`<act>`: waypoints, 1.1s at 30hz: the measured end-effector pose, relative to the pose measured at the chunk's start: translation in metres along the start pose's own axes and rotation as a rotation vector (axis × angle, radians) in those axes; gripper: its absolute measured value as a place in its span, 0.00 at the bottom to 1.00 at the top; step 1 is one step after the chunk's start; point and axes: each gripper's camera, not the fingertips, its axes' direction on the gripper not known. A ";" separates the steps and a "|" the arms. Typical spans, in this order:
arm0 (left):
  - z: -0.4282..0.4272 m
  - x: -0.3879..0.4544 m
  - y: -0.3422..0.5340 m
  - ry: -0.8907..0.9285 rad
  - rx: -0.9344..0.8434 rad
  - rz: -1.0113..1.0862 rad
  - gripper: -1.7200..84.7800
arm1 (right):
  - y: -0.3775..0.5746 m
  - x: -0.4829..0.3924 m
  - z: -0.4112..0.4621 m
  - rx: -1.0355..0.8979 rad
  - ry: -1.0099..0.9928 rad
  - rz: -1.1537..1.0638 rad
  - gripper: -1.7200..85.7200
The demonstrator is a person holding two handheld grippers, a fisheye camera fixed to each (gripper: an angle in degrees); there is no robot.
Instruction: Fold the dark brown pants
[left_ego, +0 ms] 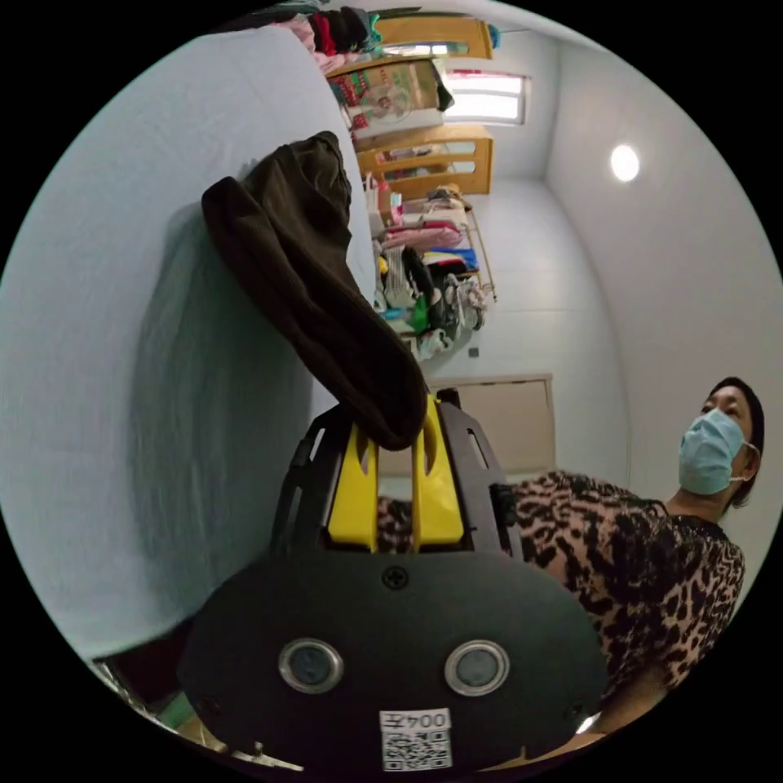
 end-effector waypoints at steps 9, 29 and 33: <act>-0.002 0.039 0.017 0.007 -0.023 -0.078 0.12 | 0.020 -0.018 -0.021 0.052 -0.071 0.051 0.11; 0.067 0.051 -0.282 -0.016 0.089 -0.113 0.12 | -0.279 -0.098 -0.085 0.058 0.129 -0.067 0.11; 0.089 0.040 -0.315 -0.028 0.099 -0.149 0.12 | -0.318 -0.093 -0.093 0.059 0.135 -0.023 0.11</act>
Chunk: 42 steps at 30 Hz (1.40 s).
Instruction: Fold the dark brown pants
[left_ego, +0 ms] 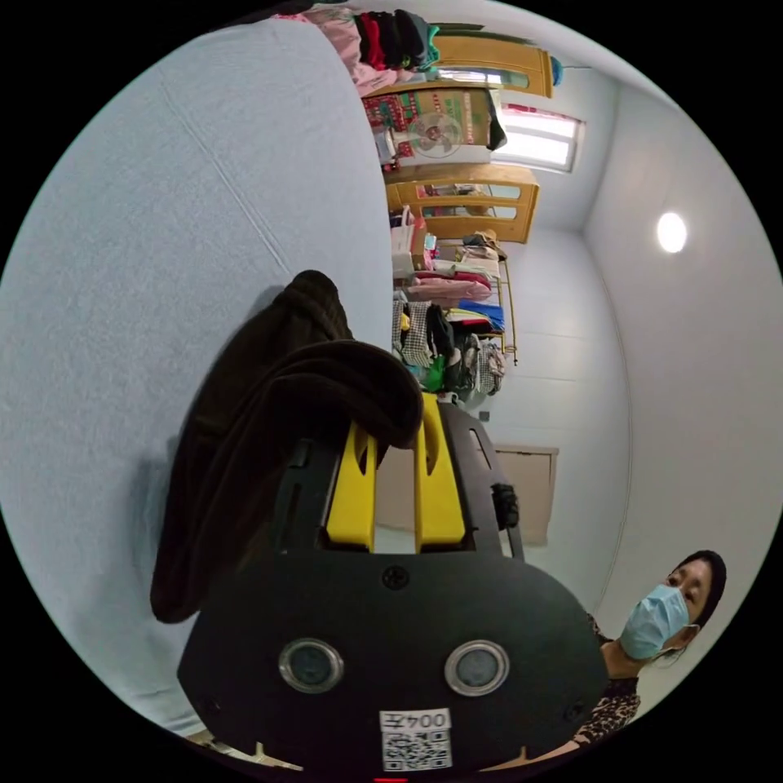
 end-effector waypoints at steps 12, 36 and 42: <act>0.071 -0.031 -0.043 0.118 0.098 -0.121 0.13 | -0.040 -0.022 -0.018 0.067 0.068 0.038 0.14; 0.137 0.003 0.120 -0.436 -0.160 0.592 0.22 | 0.127 -0.165 0.058 -0.071 0.514 -0.396 0.19; 0.191 0.003 0.098 -0.462 -0.280 0.480 0.15 | 0.119 -0.196 0.068 -0.116 0.538 -0.323 0.11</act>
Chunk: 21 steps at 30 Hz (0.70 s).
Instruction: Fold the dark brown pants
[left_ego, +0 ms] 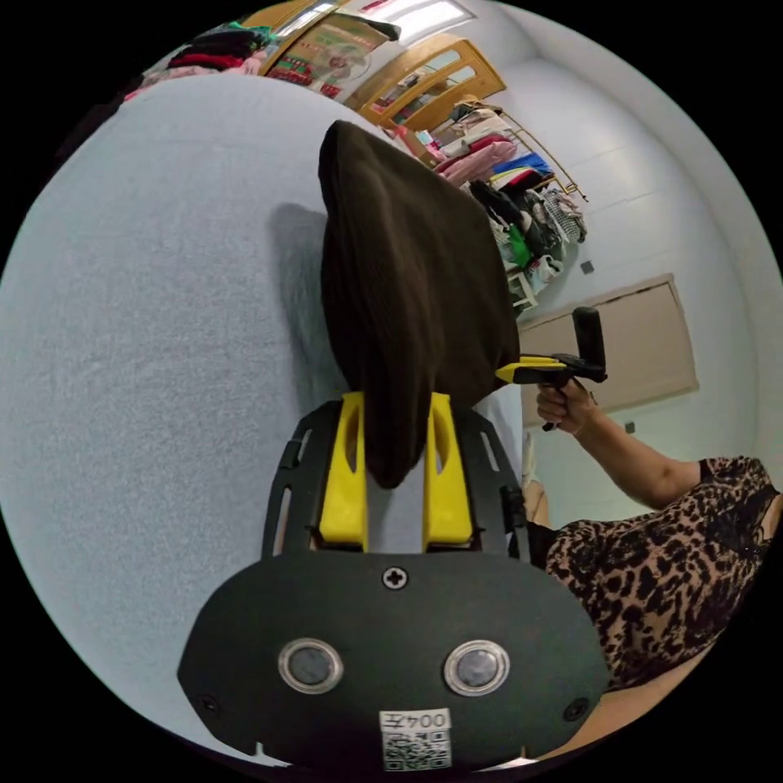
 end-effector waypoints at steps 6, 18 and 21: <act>-0.024 0.042 0.018 0.028 0.000 0.067 0.13 | 0.031 -0.066 -0.032 -0.038 -0.070 -0.113 0.10; -0.024 0.075 0.114 -0.040 0.145 -0.021 0.11 | 0.144 -0.119 -0.044 0.137 0.118 -0.112 0.10; 0.004 0.112 0.081 -0.069 0.090 0.104 0.12 | 0.146 -0.132 -0.040 0.178 0.131 -0.127 0.10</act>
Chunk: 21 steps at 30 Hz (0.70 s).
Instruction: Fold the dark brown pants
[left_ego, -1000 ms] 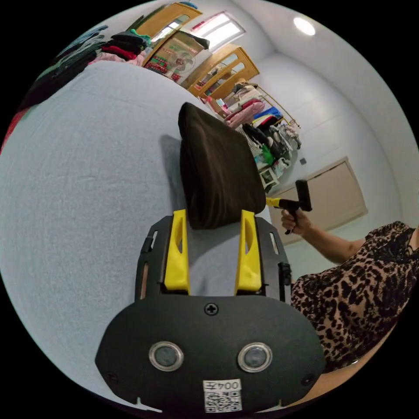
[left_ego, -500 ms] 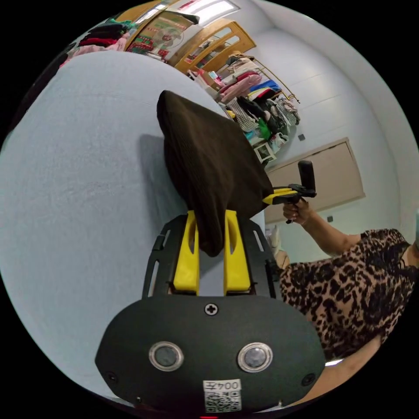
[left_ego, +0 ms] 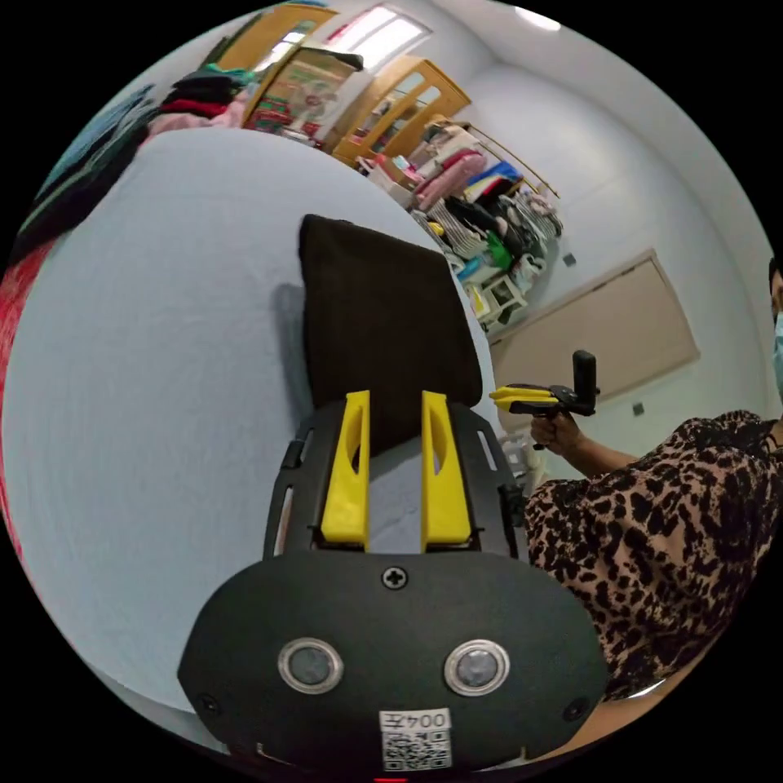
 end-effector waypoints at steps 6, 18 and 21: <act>0.068 0.037 -0.051 -0.017 -0.100 0.119 0.14 | -0.002 -0.014 0.009 -0.002 0.026 0.009 0.10; 0.128 0.049 -0.063 0.018 -0.129 0.079 0.14 | -0.012 -0.039 0.007 -0.017 0.087 -0.060 0.02; 0.134 0.049 -0.055 0.007 -0.130 0.068 0.13 | -0.006 -0.023 0.011 -0.042 0.158 -0.005 0.01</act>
